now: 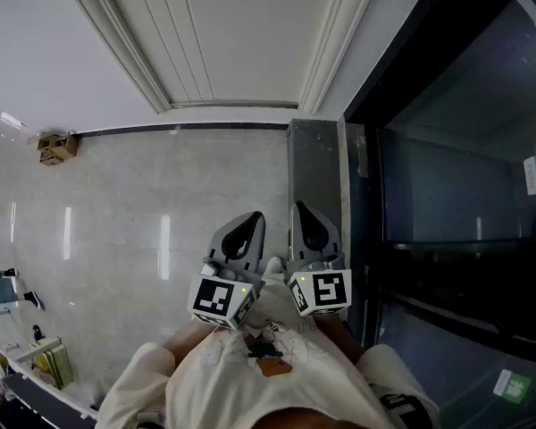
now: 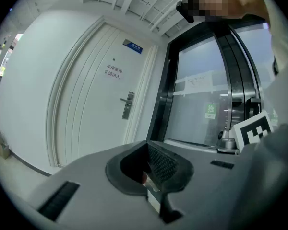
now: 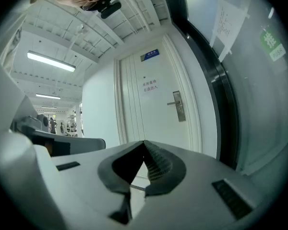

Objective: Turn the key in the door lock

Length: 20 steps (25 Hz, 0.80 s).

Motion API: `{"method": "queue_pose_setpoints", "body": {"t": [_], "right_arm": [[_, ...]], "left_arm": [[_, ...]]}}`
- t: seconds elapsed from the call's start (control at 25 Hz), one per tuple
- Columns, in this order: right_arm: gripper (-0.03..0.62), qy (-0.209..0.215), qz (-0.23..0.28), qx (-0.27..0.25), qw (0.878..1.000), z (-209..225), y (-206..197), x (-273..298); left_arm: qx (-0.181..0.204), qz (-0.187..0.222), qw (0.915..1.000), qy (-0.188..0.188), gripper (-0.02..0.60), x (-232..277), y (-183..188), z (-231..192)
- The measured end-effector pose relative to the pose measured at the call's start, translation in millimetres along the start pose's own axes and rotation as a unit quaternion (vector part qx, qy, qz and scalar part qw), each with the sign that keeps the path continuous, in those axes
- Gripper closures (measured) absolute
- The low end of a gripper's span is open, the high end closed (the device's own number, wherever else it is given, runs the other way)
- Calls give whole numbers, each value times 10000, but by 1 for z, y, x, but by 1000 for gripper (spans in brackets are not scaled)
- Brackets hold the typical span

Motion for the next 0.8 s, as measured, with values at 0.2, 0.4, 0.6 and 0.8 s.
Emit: {"method": "queue_pose_setpoints", "body": {"t": [0.2,0.4,0.6,0.8], "right_arm": [[588,-80,-77,15,9999,-3,-3,-8],[588,-117,-75,24,9999,9,2,-17],[586,-16,148,322,9994,32,10,-21],[586,-78,54,199,9998,57,0,-9]], "left_arm": [[-42,-32,10000,21,575,-6,-2,0],[-43,-39,10000,53,575,-4,0,13],[-39,-28,10000,82,575,9,-4,25],[-191,-115,9995,208,575,32,-18,22]]}}
Point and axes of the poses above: the fingertips, and each gripper's own axes: x forward along the fingers, z to its right, y out of its top, the point moved 2 cm from there along -x, backward along the fingers, and after that the axes turned 1 degree about -z, right-handed, at the moved point
